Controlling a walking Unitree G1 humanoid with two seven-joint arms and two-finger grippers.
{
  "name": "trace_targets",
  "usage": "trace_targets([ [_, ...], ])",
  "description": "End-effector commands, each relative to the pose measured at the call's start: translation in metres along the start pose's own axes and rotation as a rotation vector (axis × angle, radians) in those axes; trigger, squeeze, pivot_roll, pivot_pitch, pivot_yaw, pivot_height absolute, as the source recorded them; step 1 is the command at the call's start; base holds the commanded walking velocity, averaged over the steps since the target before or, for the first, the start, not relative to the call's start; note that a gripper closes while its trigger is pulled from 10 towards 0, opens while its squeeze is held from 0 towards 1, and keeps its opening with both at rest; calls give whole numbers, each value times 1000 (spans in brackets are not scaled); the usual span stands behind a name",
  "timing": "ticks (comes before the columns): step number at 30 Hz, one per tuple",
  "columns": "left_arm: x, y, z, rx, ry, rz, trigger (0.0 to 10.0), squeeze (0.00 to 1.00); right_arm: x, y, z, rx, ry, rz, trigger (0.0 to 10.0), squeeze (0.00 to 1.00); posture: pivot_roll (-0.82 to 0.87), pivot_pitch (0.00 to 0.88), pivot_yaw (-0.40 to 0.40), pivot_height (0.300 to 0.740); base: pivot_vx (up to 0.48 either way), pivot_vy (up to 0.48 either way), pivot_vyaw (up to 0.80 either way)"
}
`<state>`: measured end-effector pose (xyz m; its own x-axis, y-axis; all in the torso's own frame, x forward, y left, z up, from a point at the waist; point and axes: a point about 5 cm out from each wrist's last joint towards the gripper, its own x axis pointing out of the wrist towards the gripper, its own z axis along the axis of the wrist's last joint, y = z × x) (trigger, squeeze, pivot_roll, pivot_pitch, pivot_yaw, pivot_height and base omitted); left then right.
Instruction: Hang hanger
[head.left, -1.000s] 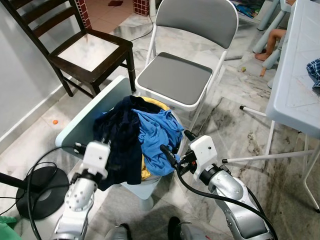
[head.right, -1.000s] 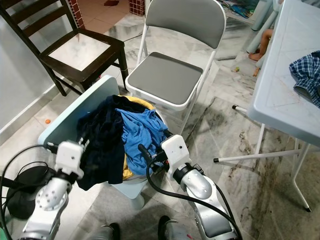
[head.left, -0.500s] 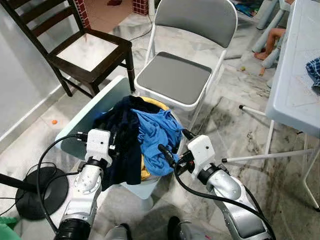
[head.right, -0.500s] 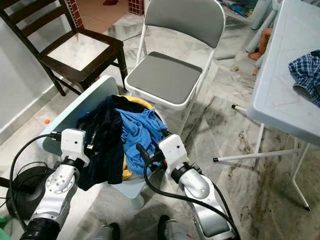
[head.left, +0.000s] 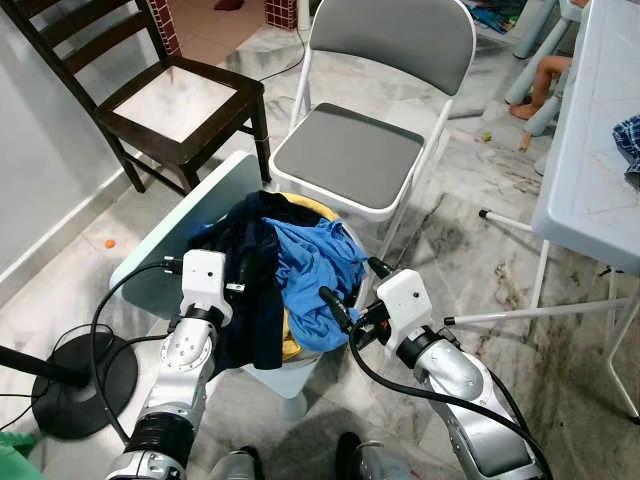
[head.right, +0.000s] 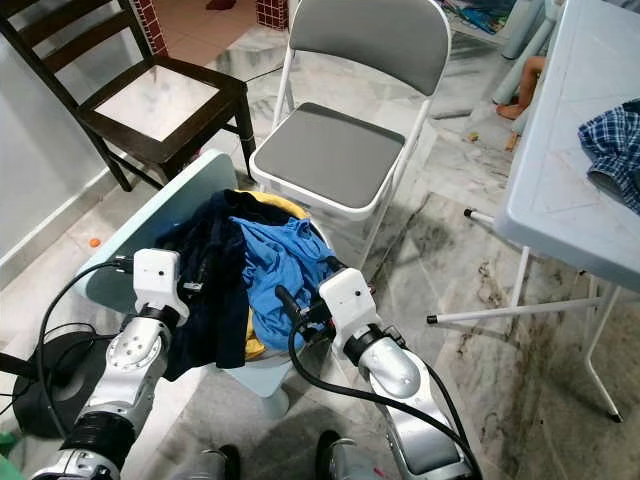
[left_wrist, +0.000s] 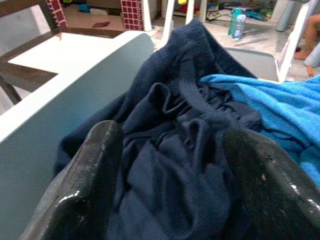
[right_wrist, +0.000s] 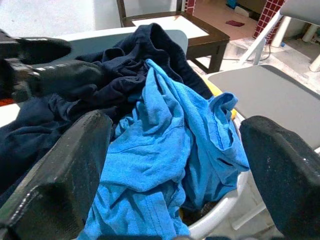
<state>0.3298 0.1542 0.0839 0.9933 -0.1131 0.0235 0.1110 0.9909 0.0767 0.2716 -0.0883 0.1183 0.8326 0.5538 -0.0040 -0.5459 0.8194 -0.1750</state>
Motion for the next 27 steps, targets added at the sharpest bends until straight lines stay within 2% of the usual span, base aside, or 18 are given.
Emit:
trace_targets([
  [1,-2,-3,-10,-3,51,-12,10000,1000,-2,3,-1,2,3,3,10000,0,147,279,-30,740,0,0,0],
  [2,-2,-4,-13,-8,73,-19,10000,996,-2,3,-2,1,6,7,10000,0,147,279,-30,740,0,0,0],
  [3,-2,-4,-17,-16,94,-23,10000,675,-3,4,-2,3,7,10,10000,0,146,279,-30,740,0,0,0],
  [4,-2,-4,-18,-18,100,-24,10000,675,-3,4,-2,3,7,12,10000,0,144,278,-30,740,0,0,0],
  [5,-2,-4,-19,-16,113,-27,10000,0,-3,4,-2,2,9,15,10000,0,143,278,-30,740,0,0,0],
  [10,1,-4,-26,-38,177,-29,10000,0,-3,-1,-2,-3,11,1,10000,0,138,275,-26,740,0,0,0],
  [11,2,-3,-27,-41,188,-27,0,0,-3,-2,-1,-4,11,-1,10000,0,136,273,-25,740,0,0,0],
  [27,4,6,-31,-36,239,-6,0,0,-4,4,-1,5,7,-4,10000,0,129,275,-16,740,0,0,0],
])
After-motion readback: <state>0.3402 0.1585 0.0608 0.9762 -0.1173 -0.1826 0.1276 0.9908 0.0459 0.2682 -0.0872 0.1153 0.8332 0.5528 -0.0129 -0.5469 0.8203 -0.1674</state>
